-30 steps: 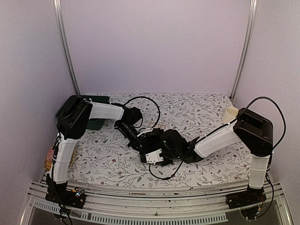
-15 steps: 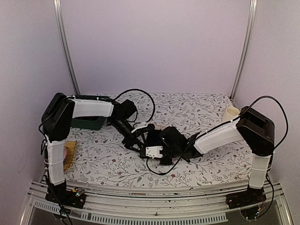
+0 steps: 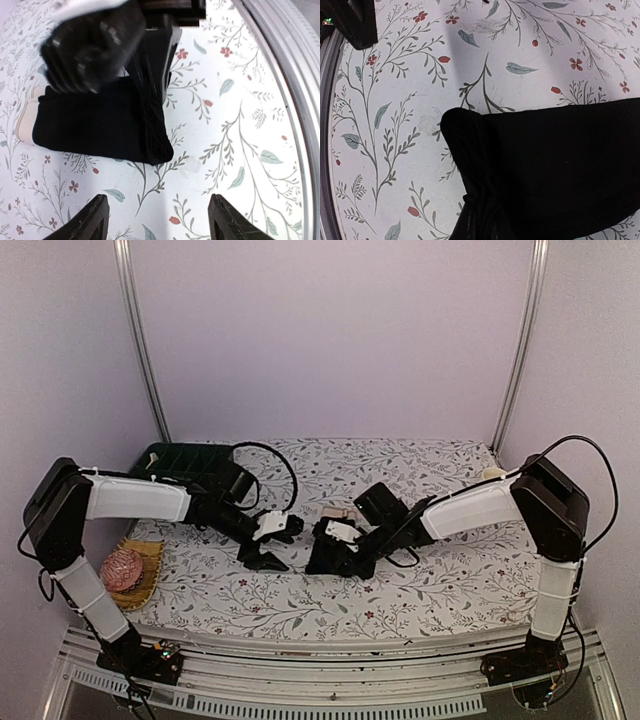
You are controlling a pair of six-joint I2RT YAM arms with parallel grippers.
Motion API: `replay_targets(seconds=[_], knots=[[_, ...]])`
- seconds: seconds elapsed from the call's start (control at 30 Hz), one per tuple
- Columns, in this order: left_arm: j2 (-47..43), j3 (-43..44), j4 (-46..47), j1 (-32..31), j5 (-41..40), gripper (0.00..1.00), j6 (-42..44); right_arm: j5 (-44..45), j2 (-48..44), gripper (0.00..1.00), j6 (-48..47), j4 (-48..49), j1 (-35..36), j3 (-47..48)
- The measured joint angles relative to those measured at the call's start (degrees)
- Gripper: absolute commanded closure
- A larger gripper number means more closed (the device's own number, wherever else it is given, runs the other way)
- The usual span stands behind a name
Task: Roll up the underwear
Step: Roll the underwear at the center of the board.
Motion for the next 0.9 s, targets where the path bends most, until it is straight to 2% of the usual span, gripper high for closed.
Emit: replay_targets(seconds=[0.3, 0.47, 0.6, 0.9], knots=[[-1.3, -8.5, 16.5, -7.8, -11.9, 0.32, 3.8, -13.5, 4.9, 0.97, 12.1, -0.2, -5.2, 1.8], [-1.4, -10.9, 22.4, -12.2, -17.6, 0.31, 7.8, -19.9, 7.3, 0.97, 17.0, -1.0, -7.9, 3.5], [-0.3, -11.0, 27.6, -14.7, -22.2, 0.31, 11.9, -22.0, 9.1, 0.97, 18.7, -3.6, -8.3, 6.6], [6.2, -11.2, 32.3, -19.3, -29.4, 0.40, 18.8, -23.1, 11.0, 0.97, 21.0, -6.9, -8.5, 10.0]])
